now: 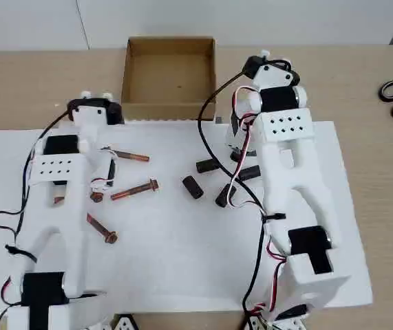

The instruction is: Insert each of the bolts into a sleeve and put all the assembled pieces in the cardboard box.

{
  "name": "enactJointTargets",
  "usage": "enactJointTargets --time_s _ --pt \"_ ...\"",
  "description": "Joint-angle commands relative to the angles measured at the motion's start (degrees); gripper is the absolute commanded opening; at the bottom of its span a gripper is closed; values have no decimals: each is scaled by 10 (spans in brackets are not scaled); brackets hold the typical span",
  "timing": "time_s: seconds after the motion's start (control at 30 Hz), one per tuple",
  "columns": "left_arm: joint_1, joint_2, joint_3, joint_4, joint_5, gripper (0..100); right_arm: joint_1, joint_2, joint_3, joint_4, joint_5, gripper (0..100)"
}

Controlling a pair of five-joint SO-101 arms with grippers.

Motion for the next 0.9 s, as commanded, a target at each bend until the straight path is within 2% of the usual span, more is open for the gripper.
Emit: enactJointTargets --time_s 0.0,0.1,0.2,0.47,0.87 --pt "-34 1 -27 -13 8 67 -6 1 -26 -29 -11 5" --pt "-62 2 -25 -14 23 142 -6 11 -26 -55 -11 5" --pt "-70 2 -22 -23 25 155 -6 29 -26 -66 -11 9" --pt "-69 3 -6 -58 25 156 -6 75 -27 -69 -73 179" --pt "-69 3 -1 -59 25 156 -7 189 -164 -63 -75 180"
